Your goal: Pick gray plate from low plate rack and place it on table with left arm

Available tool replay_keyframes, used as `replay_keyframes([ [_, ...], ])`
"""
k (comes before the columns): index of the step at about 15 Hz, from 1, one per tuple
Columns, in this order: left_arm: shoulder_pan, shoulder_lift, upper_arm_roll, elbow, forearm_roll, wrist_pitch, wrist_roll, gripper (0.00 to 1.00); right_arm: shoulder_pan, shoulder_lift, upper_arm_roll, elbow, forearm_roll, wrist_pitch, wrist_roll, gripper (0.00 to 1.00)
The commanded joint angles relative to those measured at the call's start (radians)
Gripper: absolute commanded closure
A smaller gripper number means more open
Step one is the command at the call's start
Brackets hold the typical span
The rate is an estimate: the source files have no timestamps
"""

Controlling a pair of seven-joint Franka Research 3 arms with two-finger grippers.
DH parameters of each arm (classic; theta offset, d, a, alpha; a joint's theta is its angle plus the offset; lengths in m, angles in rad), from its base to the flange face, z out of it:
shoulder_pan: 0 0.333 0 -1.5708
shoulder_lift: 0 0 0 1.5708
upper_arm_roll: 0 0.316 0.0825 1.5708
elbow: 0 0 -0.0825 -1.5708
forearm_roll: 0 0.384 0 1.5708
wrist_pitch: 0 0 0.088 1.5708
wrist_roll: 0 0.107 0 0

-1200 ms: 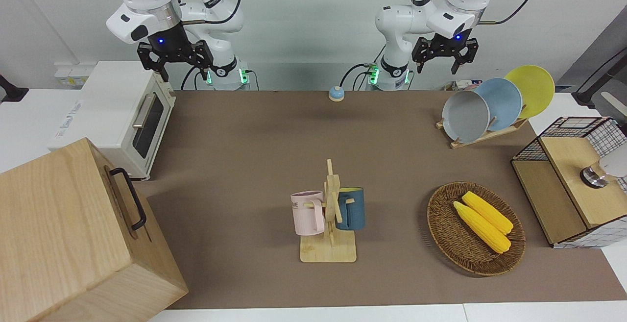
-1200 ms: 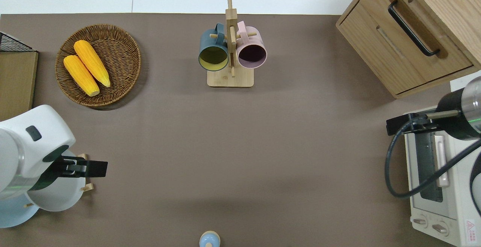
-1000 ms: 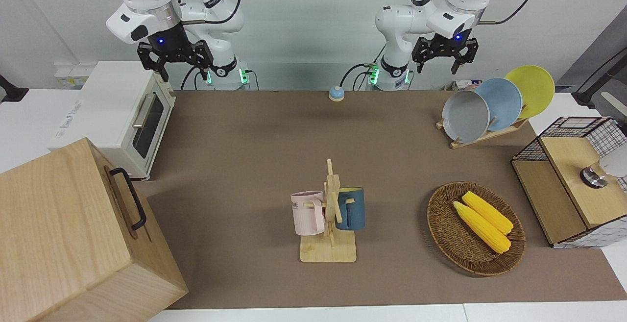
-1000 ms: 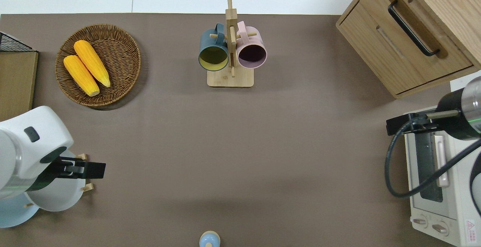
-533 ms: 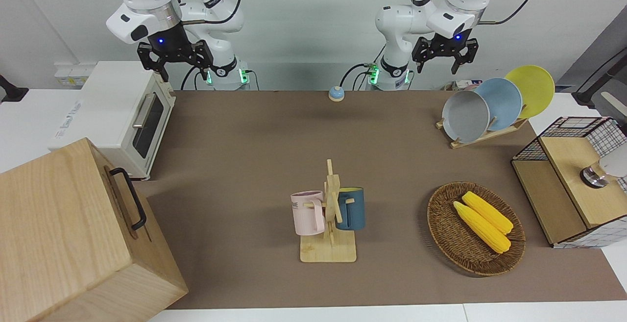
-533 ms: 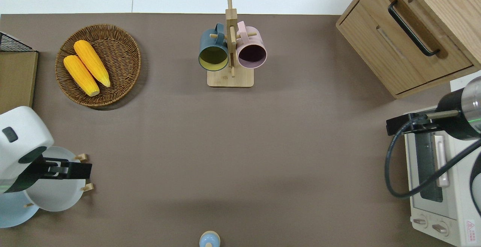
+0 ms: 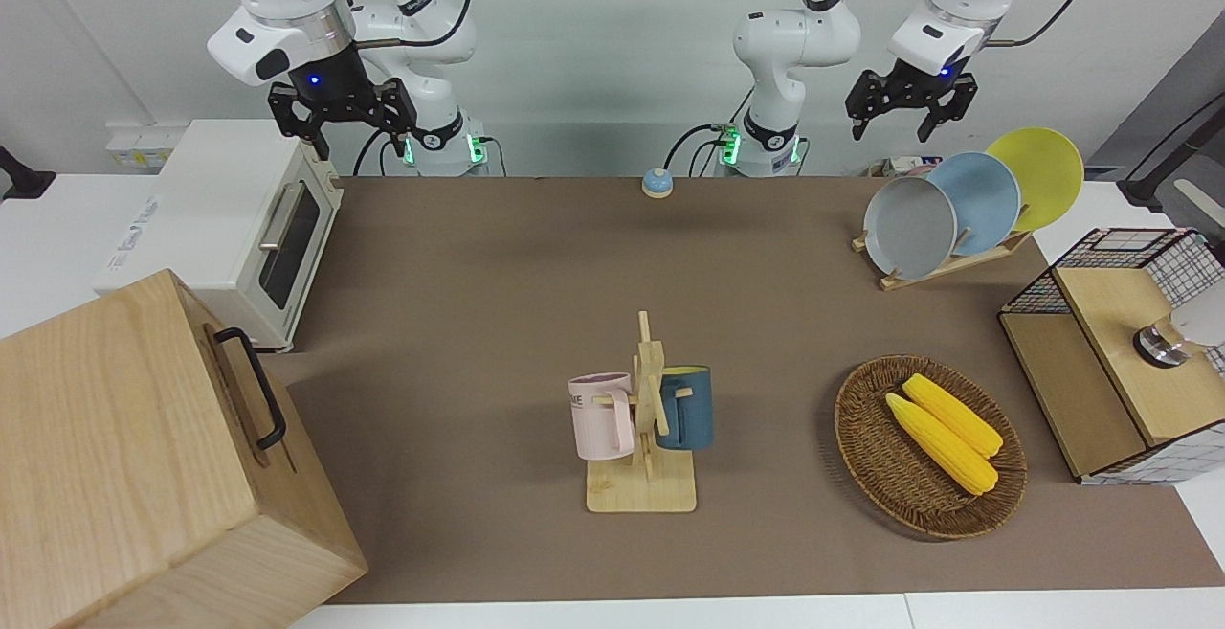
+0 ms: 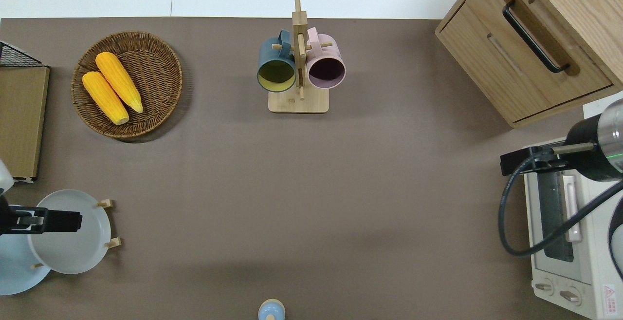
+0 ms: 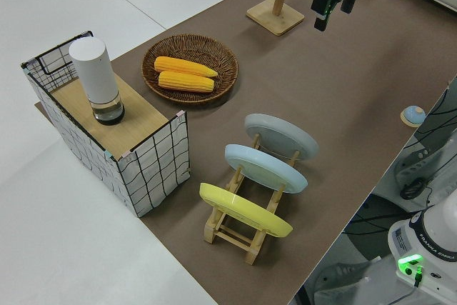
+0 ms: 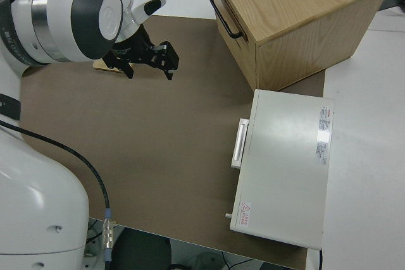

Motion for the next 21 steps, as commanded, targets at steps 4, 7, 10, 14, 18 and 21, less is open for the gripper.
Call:
replay_keyframes([
  [4,0.001,-0.048,0.07,-0.056,0.086,-0.002,0.087,0.01,-0.007,-0.002,0.005,0.006,0.007,-0.014,-0.001,0.011],
  [7,0.0,-0.063,0.097,-0.088,0.129,0.011,0.101,0.01,-0.007,-0.002,0.005,0.006,0.007,-0.014,0.0,0.011],
  [10,0.0,-0.07,0.122,-0.133,0.143,0.04,0.101,0.0,-0.007,-0.002,0.007,0.006,0.007,-0.014,0.0,0.013],
  [14,0.003,-0.079,0.143,-0.238,0.15,0.142,0.101,0.0,-0.007,-0.002,0.005,0.006,0.007,-0.014,0.0,0.011],
  [18,0.021,-0.077,0.153,-0.337,0.162,0.258,0.101,0.0,-0.007,-0.002,0.007,0.006,0.007,-0.014,0.0,0.011],
  [21,0.055,-0.073,0.156,-0.416,0.178,0.362,0.101,0.0,-0.007,-0.002,0.007,0.006,0.007,-0.014,0.0,0.013],
])
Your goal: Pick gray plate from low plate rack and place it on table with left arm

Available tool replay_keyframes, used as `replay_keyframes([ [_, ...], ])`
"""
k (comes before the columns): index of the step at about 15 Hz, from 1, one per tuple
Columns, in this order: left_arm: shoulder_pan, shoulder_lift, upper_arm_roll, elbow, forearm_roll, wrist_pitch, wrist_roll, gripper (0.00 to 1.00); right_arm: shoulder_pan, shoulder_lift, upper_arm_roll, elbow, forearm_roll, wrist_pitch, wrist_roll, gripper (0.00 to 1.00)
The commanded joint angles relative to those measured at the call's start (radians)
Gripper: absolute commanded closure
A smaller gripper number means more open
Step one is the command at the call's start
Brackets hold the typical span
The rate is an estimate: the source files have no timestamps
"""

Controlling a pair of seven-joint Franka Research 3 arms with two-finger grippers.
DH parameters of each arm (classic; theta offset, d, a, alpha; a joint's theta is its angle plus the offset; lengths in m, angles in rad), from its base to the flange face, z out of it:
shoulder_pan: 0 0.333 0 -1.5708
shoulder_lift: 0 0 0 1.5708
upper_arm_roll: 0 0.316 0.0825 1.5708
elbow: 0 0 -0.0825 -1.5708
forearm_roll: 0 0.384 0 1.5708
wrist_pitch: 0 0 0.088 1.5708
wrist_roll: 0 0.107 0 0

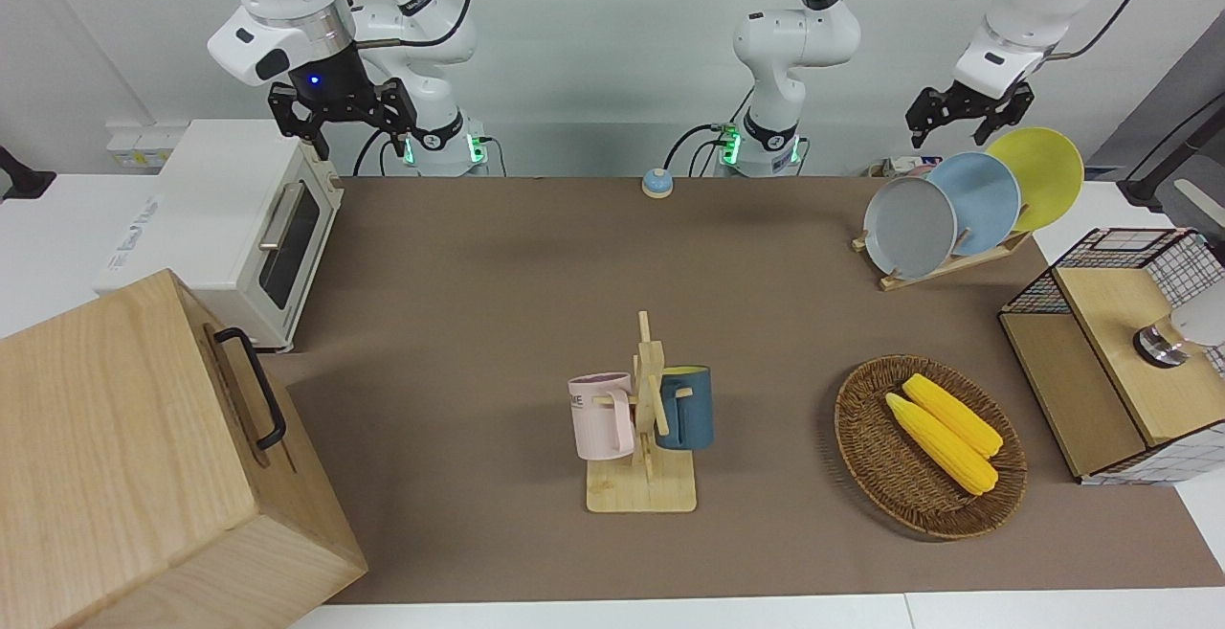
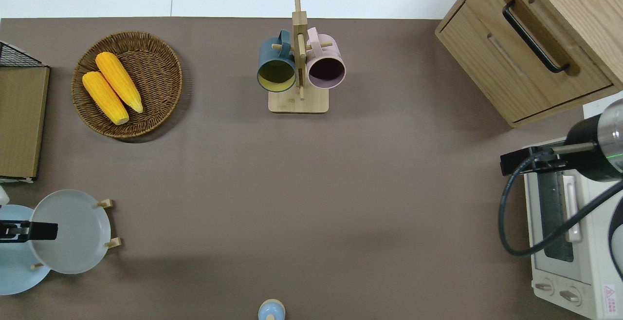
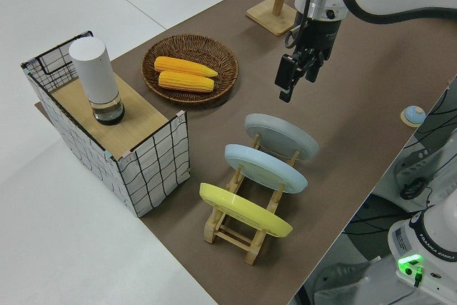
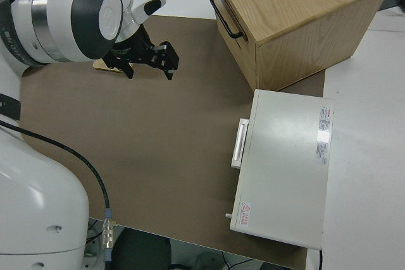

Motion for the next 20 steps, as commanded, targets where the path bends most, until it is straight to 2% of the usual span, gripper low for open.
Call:
replay_keyframes([
  [1,0.039,-0.027,0.004,-0.121,0.025,0.128,0.011,0.0,-0.007,-0.002,0.007,0.006,0.007,-0.014,0.0,0.011],
  [9,0.045,-0.017,0.006,-0.187,0.031,0.237,0.01,0.0,-0.007,-0.002,0.005,0.006,0.007,-0.014,0.0,0.011],
  [15,0.057,0.008,0.004,-0.198,0.06,0.285,0.01,0.0,-0.007,-0.002,0.007,0.006,0.007,-0.014,-0.001,0.013],
  [20,0.077,0.061,0.004,-0.227,0.061,0.357,0.005,0.0,-0.007,-0.002,0.007,0.006,0.007,-0.014,-0.001,0.013],
])
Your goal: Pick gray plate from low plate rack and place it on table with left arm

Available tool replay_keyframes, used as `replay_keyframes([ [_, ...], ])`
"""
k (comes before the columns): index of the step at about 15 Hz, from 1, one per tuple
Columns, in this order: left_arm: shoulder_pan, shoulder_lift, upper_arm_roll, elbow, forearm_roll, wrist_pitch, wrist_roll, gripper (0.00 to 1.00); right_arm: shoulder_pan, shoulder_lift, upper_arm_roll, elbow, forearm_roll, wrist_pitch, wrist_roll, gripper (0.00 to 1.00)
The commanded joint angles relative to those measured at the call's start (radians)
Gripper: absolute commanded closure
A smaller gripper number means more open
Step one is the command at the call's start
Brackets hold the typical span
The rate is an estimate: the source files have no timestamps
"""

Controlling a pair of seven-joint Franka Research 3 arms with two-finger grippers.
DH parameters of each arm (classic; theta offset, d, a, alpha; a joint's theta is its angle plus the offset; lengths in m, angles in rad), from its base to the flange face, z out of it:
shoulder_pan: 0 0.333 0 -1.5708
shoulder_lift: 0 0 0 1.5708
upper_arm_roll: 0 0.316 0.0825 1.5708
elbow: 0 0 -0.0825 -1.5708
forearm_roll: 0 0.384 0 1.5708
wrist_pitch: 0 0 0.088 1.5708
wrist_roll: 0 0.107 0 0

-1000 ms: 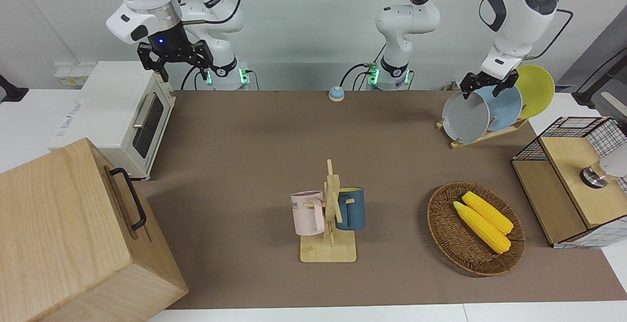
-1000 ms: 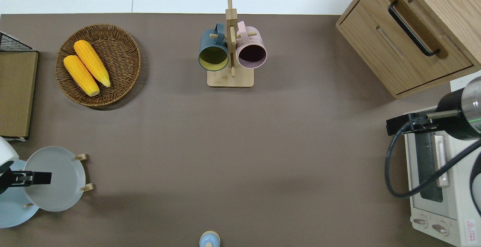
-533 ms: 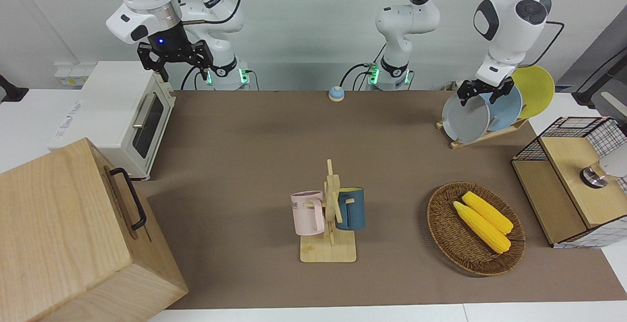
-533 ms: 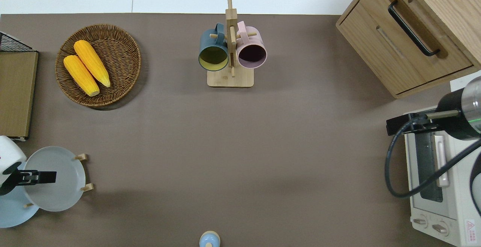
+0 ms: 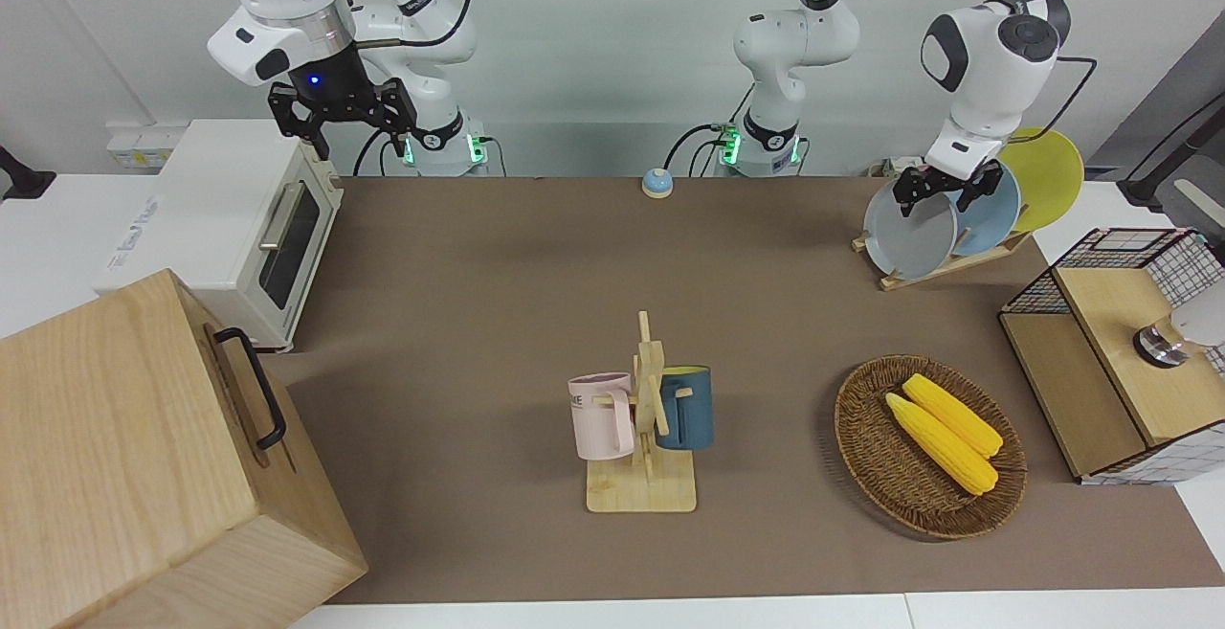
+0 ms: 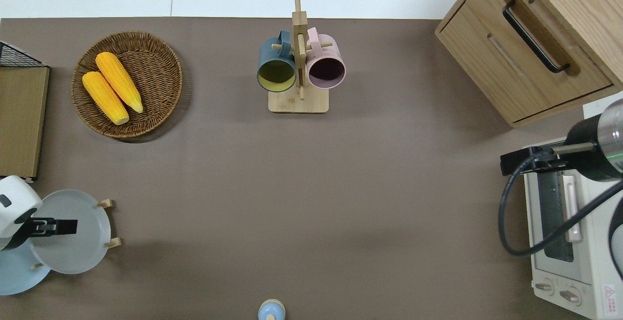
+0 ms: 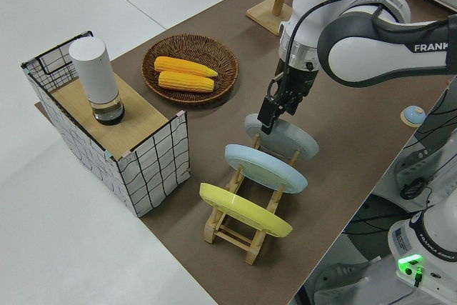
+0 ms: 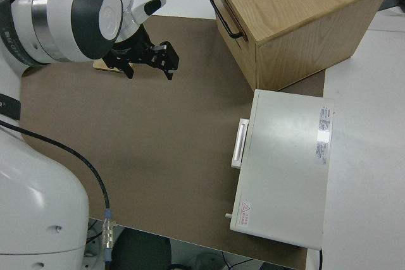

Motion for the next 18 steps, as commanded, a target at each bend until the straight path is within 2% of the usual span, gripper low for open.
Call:
replay_keyframes([
  [1,0.021,0.031,0.001,-0.03,0.021,0.062,0.003,0.0,-0.007,-0.002,0.007,0.006,0.007,-0.014,0.0,0.013],
  [4,0.021,0.031,0.001,-0.028,0.021,0.062,0.004,0.01,-0.007,-0.002,0.007,0.006,0.007,-0.014,0.0,0.011],
  [6,0.021,0.031,0.001,-0.03,0.021,0.062,0.004,0.12,-0.007,-0.002,0.005,0.006,0.007,-0.014,0.0,0.013],
  [8,0.021,0.031,0.001,-0.028,0.021,0.061,-0.002,0.32,-0.007,-0.002,0.007,0.006,0.007,-0.014,0.0,0.011],
  [13,0.019,0.032,0.001,-0.028,0.021,0.059,0.009,0.89,-0.007,-0.002,0.007,0.006,0.007,-0.014,-0.001,0.013],
  [14,0.016,0.032,0.001,-0.028,0.021,0.058,0.009,0.97,-0.007,-0.002,0.005,0.006,0.007,-0.014,0.0,0.011],
  [15,0.013,0.032,0.001,-0.028,0.021,0.055,0.009,1.0,-0.007,-0.002,0.005,0.006,0.007,-0.014,-0.001,0.011],
  [18,0.01,0.032,0.001,-0.028,0.021,0.053,0.009,1.0,-0.007,-0.002,0.005,0.006,0.007,-0.014,0.0,0.013],
])
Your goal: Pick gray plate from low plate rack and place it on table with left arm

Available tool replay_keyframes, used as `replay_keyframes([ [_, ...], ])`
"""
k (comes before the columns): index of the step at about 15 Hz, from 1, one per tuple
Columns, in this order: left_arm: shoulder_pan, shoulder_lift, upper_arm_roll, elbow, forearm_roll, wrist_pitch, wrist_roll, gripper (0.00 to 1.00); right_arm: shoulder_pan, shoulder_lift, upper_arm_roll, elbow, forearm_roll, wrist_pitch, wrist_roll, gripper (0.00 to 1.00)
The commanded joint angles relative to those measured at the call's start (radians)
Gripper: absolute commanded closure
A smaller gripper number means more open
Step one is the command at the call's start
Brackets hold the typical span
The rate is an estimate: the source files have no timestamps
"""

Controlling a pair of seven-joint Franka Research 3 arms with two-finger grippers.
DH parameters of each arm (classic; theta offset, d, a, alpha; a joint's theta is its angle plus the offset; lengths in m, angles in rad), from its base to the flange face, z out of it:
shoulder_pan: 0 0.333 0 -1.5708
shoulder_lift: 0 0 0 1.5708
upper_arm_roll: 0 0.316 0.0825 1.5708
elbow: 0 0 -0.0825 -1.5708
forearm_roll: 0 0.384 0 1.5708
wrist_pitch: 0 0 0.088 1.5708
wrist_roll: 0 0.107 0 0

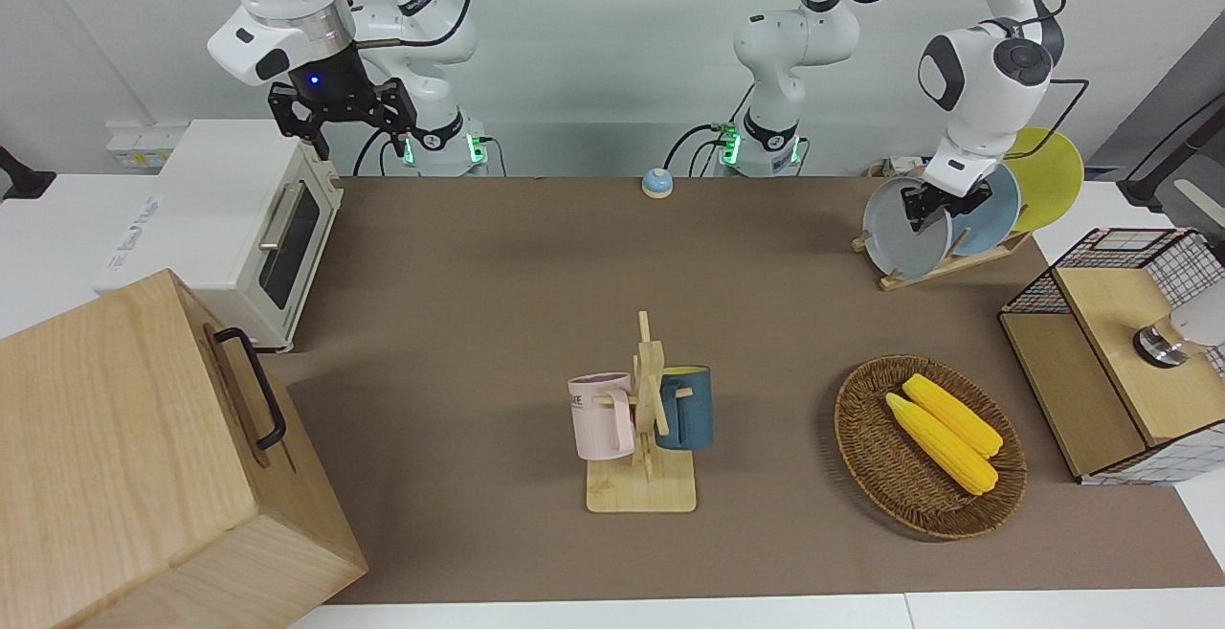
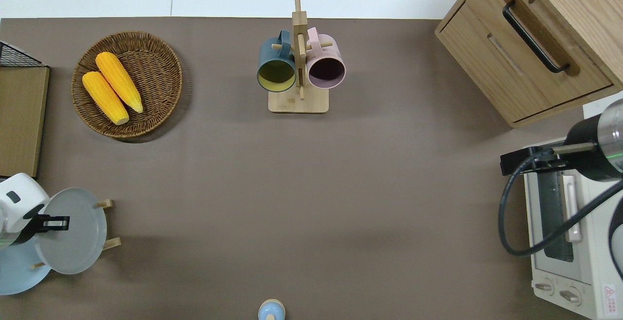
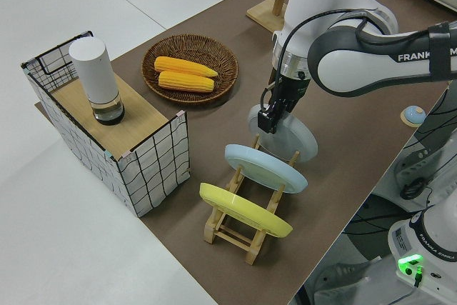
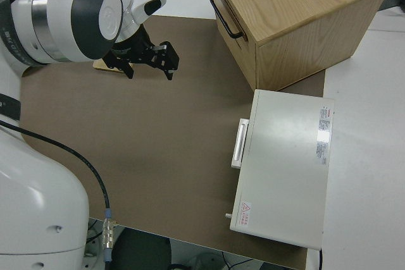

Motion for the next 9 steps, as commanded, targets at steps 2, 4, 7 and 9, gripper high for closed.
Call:
replay_keyframes([
  [2,-0.004,-0.005,0.004,-0.016,0.021,0.006,0.009,1.0,-0.007,-0.002,0.007,0.006,0.007,-0.014,-0.001,0.011],
  [4,-0.004,-0.005,0.004,-0.013,0.021,0.001,0.009,1.0,-0.007,-0.002,0.005,0.006,0.009,-0.014,-0.001,0.011],
  [7,-0.006,-0.006,-0.001,0.007,0.021,-0.006,0.003,1.0,-0.007,-0.002,0.007,0.006,0.007,-0.014,-0.001,0.011],
  [9,-0.006,-0.008,-0.004,0.033,0.021,-0.038,0.003,1.0,-0.007,-0.002,0.005,0.006,0.007,-0.014,0.0,0.013],
])
